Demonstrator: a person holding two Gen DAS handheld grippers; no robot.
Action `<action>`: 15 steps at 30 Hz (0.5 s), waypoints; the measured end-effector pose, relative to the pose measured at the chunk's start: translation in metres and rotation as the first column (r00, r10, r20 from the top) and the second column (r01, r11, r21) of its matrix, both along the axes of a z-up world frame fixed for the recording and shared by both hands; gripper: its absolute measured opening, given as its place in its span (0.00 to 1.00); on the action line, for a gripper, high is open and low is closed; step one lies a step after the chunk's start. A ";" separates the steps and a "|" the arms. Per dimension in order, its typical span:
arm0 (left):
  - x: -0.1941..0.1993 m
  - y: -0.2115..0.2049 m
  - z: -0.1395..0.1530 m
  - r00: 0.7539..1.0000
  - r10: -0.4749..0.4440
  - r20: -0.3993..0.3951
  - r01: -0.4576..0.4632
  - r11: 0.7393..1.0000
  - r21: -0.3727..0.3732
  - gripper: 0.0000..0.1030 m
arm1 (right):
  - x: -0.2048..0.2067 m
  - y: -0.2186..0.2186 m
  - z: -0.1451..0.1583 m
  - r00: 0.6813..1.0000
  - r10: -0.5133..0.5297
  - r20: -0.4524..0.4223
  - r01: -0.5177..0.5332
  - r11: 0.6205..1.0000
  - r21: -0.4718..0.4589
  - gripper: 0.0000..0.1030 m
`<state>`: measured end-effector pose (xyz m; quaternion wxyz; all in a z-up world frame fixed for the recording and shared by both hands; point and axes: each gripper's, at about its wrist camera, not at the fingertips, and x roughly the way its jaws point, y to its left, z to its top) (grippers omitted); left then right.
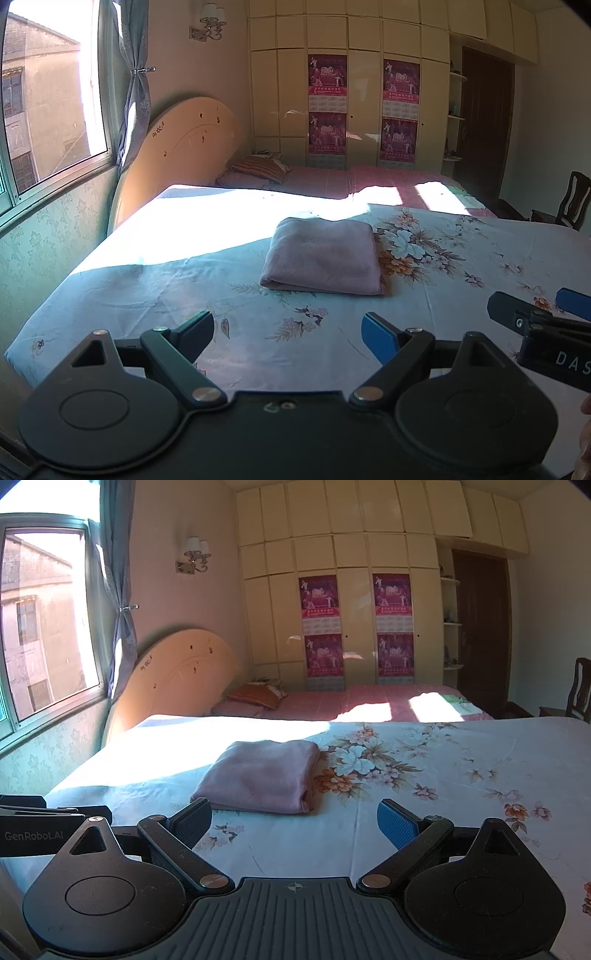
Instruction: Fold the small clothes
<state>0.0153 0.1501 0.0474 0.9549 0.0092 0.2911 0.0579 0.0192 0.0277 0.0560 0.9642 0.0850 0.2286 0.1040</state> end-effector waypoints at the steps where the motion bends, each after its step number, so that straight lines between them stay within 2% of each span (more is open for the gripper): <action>1: 0.001 0.000 0.000 1.000 0.000 0.000 0.000 1.000 0.000 0.84 | 0.001 0.000 0.000 1.000 0.000 0.001 0.000 1.000 -0.001 0.93; 15: 0.003 0.004 0.003 1.000 -0.001 0.003 0.001 1.000 -0.006 0.84 | 0.004 0.006 0.000 1.000 0.003 -0.003 -0.003 1.000 -0.002 0.93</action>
